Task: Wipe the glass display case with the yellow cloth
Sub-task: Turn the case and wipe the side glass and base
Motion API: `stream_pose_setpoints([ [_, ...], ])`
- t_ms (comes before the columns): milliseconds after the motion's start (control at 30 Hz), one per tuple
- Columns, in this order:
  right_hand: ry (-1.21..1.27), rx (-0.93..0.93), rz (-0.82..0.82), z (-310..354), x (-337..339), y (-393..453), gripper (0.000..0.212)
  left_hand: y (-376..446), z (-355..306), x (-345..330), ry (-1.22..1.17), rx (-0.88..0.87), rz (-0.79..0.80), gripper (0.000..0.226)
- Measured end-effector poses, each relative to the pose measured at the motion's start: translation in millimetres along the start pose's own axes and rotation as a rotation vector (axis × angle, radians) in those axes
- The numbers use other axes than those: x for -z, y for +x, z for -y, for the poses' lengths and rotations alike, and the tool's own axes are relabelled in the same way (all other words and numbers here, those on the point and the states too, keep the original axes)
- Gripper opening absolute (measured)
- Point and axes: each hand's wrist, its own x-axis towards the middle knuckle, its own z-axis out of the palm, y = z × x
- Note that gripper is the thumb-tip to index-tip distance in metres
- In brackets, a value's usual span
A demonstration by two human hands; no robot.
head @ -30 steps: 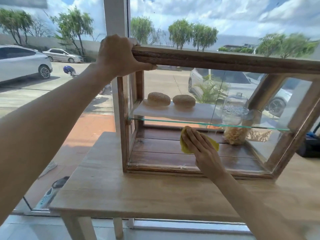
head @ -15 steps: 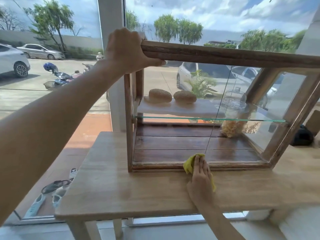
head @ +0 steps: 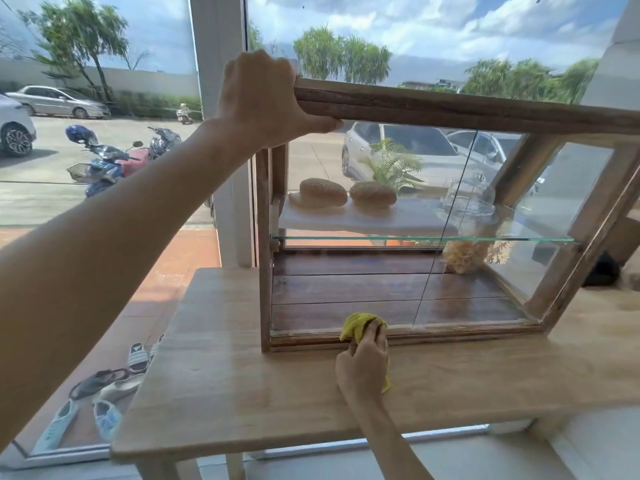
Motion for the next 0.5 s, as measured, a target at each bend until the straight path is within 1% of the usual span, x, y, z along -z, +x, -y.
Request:
stream_pose_setpoints([
  [133,-0.013,0.028,0.048,15,-11,-18,0.071,0,1,0,-0.001,0.001,0.002,0.091],
  [267,-0.023,0.059,0.102,29,-20,-30,0.073,1,0,0,-0.012,-0.003,-0.001,0.089],
  [500,-0.009,0.172,0.179,52,-40,-55,0.068,1,0,-1,-0.012,-0.009,0.02,0.087],
])
